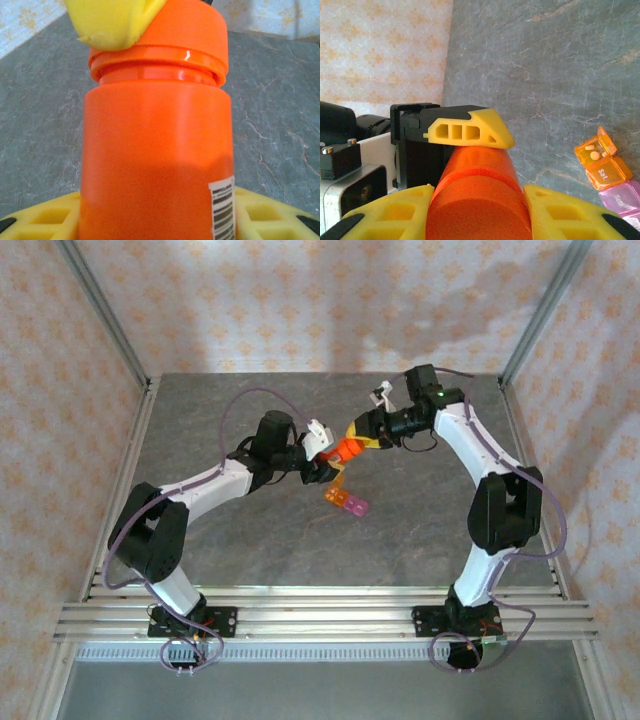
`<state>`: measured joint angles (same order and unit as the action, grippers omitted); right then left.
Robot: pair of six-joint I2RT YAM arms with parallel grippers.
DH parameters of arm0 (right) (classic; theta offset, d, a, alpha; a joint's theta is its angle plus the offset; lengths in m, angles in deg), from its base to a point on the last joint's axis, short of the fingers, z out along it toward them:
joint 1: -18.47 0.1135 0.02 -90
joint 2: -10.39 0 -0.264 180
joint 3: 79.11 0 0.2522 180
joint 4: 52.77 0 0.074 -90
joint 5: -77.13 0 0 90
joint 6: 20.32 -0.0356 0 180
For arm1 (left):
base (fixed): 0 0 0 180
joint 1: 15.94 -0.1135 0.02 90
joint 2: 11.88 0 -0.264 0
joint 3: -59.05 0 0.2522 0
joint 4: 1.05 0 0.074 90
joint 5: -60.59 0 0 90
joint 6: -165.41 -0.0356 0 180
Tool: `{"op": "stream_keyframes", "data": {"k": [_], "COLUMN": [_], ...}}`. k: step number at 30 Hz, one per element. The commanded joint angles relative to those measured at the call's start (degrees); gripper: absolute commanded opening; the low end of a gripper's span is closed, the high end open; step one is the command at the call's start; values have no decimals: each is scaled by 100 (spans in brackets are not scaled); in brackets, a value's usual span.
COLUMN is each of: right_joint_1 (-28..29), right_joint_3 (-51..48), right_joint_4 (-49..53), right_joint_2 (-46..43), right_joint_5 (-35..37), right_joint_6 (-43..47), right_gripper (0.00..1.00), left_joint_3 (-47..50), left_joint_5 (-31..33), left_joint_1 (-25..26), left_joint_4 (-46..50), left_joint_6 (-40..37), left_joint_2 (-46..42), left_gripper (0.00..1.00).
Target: Sort the pills into containers
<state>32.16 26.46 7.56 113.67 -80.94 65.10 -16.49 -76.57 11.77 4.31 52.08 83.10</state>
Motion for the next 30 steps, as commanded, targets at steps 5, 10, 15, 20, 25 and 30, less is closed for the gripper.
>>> {"op": "stream_keyframes", "data": {"k": [5, 10, 15, 20, 25, 30], "right_joint_1": [305, 308, 303, 309, 267, 60], "right_joint_3": [186, 409, 621, 845, 1213, 1584], "right_joint_4": [34, 63, 51, -9, -99, -218], "right_joint_2": [83, 108, 90, 41, 83, 272], "right_joint_5": [381, 550, 732, 912, 1230, 1556], "right_joint_6": [-293, -456, -628, -819, -1136, -1614], "right_gripper": [44, 53, 62, 74, 83, 84], "left_joint_3": [-282, -216, -118, -29, 67, 188], "left_joint_5": [-358, -257, -200, -181, -141, -26], "left_joint_1": [207, 204, 201, 207, 209, 209], "left_joint_4": [-1179, -1165, -1298, -1492, -1654, -1762], "left_joint_6": [67, -23, 18, 136, 225, 302], "left_joint_2": [-122, -121, -93, -60, -60, -73], "left_gripper": [0, 0, 0, 0, 0, 0]}}
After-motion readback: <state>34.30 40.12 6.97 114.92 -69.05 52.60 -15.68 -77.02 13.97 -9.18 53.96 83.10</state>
